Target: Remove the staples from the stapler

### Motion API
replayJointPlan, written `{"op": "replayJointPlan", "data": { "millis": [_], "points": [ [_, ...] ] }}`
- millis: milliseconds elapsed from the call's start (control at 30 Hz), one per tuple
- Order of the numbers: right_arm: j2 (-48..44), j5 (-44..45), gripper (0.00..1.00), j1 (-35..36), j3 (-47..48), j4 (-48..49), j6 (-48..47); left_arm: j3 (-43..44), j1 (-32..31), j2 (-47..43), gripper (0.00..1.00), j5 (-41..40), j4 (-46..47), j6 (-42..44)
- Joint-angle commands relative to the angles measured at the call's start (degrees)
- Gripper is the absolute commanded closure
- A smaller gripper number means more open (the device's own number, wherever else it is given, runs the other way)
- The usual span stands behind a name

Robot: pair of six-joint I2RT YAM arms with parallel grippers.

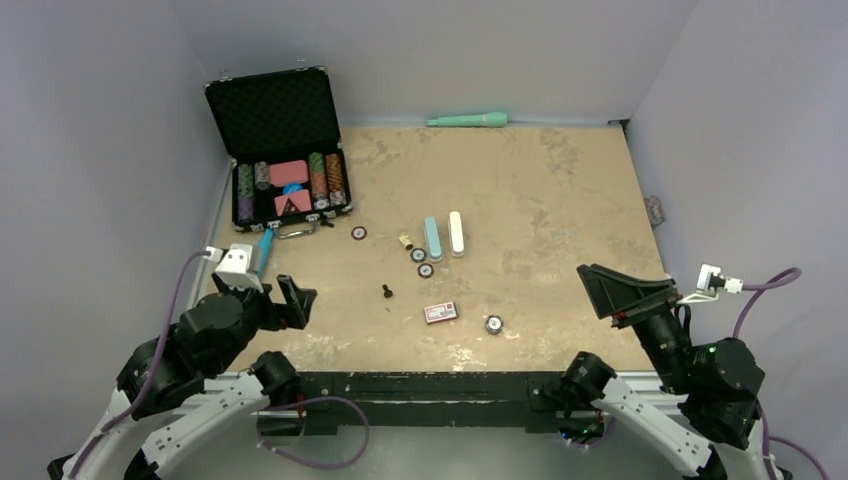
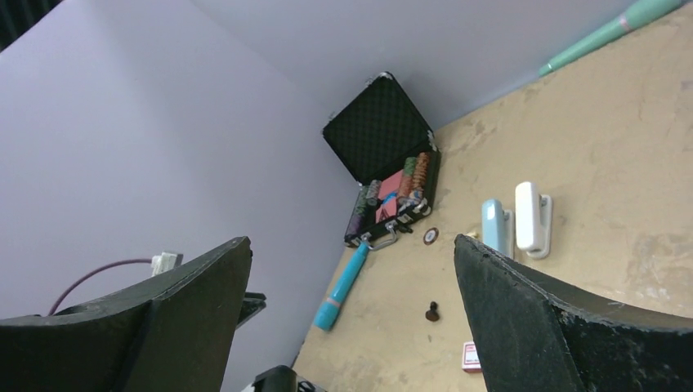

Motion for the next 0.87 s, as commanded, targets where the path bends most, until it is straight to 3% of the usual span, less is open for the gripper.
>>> {"op": "replayJointPlan", "data": {
  "millis": [0, 133, 833],
  "points": [
    [-6.45, 3.78, 0.01, 0.63, 0.86, -4.25, 3.41, 1.95, 0.46, 0.08, 0.00, -11.32, -5.12, -6.21],
    [-5.19, 4.78, 0.01, 0.63, 1.52, -5.98, 4.57, 2.54, 0.48, -0.18, 0.00, -15.28, -7.89, -9.13],
    [-2.30, 4.85, 0.01, 0.63, 1.78, -7.35, 4.77, 2.00, 0.59, -0.14, 0.00, -15.06, -7.59, -8.65]
  ]
}}
